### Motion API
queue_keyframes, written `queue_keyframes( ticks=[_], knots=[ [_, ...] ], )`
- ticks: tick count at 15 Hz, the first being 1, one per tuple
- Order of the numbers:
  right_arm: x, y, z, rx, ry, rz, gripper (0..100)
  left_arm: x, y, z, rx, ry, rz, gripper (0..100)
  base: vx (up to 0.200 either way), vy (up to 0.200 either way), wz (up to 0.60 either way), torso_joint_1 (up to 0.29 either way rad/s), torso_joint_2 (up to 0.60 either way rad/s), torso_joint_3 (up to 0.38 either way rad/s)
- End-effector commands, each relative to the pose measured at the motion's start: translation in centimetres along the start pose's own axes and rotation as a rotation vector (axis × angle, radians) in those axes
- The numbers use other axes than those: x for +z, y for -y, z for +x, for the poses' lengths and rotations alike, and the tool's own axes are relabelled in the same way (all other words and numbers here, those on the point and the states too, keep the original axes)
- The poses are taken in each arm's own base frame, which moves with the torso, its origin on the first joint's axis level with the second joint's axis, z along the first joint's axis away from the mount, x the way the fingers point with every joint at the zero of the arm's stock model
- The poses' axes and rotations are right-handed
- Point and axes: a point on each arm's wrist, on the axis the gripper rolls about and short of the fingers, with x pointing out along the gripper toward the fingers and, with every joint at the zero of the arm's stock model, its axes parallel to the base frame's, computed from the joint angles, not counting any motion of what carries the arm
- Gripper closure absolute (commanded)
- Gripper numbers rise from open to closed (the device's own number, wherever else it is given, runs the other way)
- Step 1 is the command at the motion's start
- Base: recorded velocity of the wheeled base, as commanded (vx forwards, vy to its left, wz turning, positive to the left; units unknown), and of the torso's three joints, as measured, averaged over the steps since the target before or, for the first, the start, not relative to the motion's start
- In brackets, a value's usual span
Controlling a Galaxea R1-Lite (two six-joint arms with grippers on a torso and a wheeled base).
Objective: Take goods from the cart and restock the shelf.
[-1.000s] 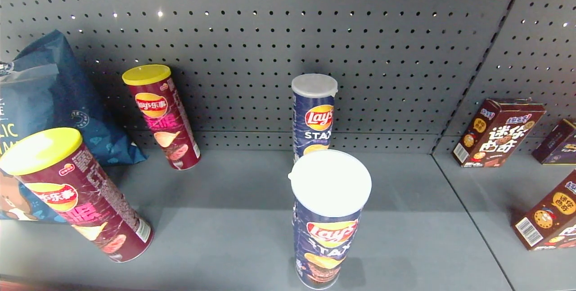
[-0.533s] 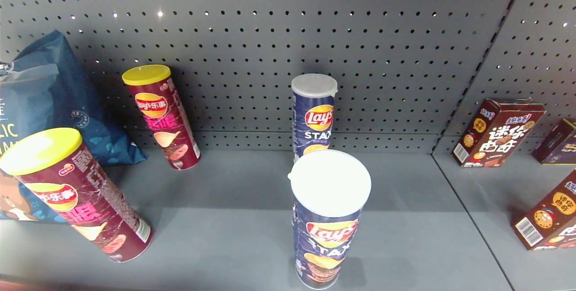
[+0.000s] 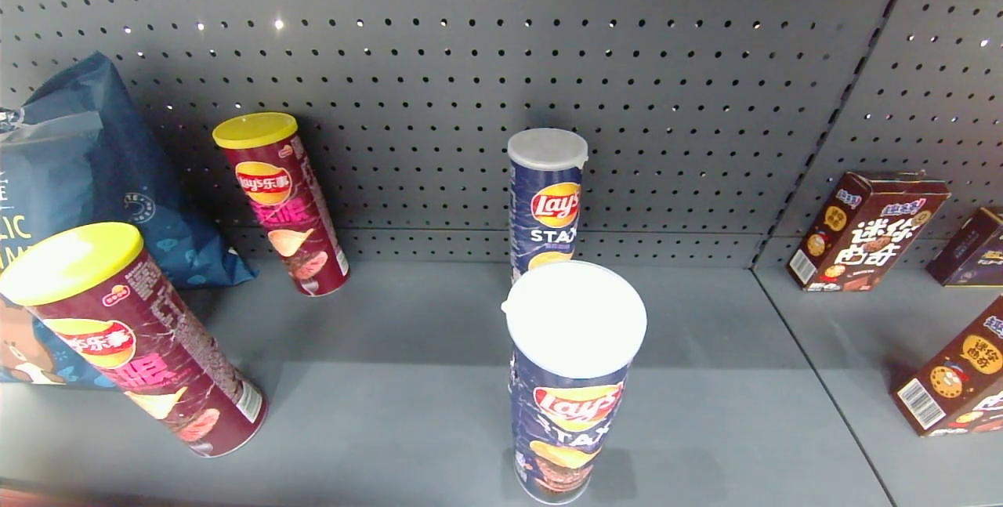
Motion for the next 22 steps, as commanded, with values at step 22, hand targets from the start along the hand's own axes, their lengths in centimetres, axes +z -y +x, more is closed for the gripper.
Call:
queue_keyframes(
  ticks=[22],
  knots=[
    [-0.16,0.08,-0.46,0.036,0.063,-0.007,0,0.01,-0.02,0.0,0.007,0.002,-0.026,0,0.0,0.0,0.0,0.0,0.0,0.0]
  ],
)
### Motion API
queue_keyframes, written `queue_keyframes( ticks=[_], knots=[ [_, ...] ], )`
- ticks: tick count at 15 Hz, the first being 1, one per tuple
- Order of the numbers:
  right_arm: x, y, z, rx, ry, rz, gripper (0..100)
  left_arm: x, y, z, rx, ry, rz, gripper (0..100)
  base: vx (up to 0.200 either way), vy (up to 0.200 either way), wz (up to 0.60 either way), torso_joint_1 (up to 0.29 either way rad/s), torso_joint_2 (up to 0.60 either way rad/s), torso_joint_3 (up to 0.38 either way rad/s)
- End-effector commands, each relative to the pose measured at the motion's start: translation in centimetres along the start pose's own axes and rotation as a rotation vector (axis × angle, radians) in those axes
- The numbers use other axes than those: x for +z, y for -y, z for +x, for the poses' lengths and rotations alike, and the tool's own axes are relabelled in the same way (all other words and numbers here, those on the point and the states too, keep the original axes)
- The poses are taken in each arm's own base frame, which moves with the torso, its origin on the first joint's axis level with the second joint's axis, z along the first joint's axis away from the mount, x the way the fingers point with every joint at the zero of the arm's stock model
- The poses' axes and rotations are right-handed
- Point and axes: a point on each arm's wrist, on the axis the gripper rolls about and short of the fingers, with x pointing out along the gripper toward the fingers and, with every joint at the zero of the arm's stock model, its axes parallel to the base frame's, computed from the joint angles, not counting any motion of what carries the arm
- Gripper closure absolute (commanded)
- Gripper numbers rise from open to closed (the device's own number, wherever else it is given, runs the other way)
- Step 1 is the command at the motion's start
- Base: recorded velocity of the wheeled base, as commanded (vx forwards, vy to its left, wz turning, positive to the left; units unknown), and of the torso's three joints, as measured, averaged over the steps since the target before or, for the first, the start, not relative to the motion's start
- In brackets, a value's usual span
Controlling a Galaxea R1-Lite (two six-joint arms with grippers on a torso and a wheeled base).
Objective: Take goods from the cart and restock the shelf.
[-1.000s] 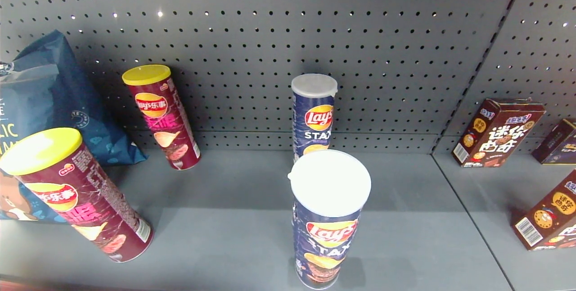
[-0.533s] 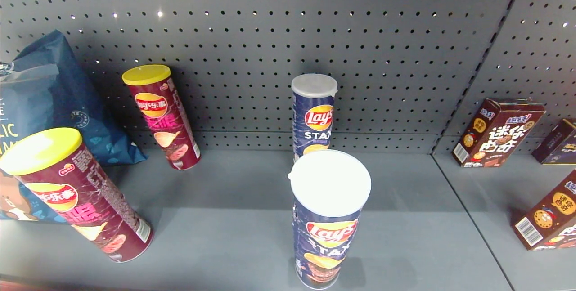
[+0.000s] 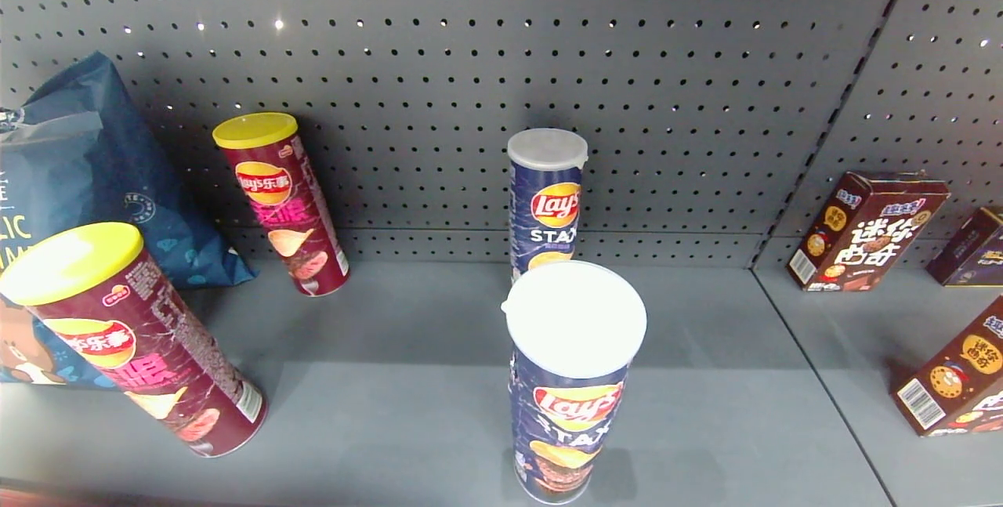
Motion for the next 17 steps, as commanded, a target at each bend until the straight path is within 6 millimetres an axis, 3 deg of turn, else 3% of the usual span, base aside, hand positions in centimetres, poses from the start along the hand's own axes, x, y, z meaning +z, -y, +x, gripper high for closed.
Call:
queue_keyframes(
  ticks=[1,17],
  knots=[
    [0.0,0.0,0.0,0.001,0.0,0.0,0,0.0,0.0,0.0,0.001,0.001,0.001,0,0.0,0.0,0.0,0.0,0.0,0.0],
    [0.0,0.0,0.0,0.001,0.0,0.0,0,0.0,0.0,0.0,0.001,0.001,-0.001,0,0.0,0.0,0.0,0.0,0.0,0.0]
  ],
)
